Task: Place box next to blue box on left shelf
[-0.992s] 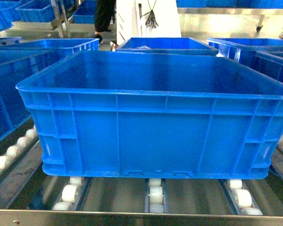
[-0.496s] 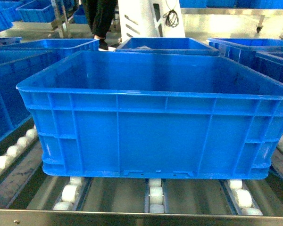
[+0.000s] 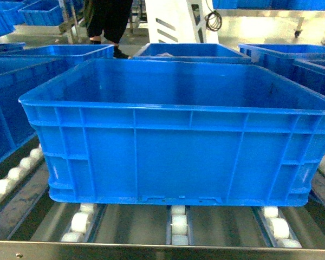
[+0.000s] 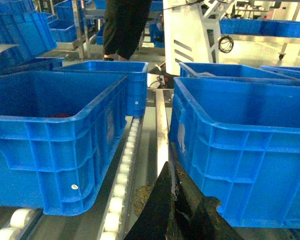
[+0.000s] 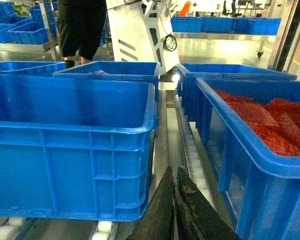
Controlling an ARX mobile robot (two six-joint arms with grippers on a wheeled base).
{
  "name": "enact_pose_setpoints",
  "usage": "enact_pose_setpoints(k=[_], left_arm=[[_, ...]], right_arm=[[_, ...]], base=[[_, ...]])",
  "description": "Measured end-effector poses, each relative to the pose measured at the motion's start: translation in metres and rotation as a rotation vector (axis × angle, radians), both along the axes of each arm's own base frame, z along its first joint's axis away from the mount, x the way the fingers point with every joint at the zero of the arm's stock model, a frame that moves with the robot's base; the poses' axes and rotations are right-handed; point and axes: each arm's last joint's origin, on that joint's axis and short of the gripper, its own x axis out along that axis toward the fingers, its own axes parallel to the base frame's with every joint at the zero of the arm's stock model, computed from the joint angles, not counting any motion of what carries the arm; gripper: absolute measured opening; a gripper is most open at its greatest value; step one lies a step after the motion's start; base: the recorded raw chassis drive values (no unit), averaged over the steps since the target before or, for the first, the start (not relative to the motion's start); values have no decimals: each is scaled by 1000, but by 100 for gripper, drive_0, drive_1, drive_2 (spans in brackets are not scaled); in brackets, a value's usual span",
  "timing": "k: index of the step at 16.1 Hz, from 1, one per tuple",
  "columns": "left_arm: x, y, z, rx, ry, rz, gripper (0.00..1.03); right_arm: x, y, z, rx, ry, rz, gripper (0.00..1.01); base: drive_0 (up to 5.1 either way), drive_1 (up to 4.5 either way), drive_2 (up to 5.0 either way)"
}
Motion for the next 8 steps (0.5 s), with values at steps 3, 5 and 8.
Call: enact_pose_setpoints(k=[3, 5, 8], left_arm=[[-5, 0, 0, 0, -1, 0, 2], [-8, 0, 0, 0, 0, 0, 2], [-18, 0, -8, 0, 60, 0, 2]], right_arm=[[-5, 0, 0, 0, -1, 0, 2], [-8, 0, 0, 0, -2, 0, 2], [-18, 0, -7, 0, 51, 0, 2]], base=[[0, 0, 0], [0, 0, 0], [0, 0, 0]])
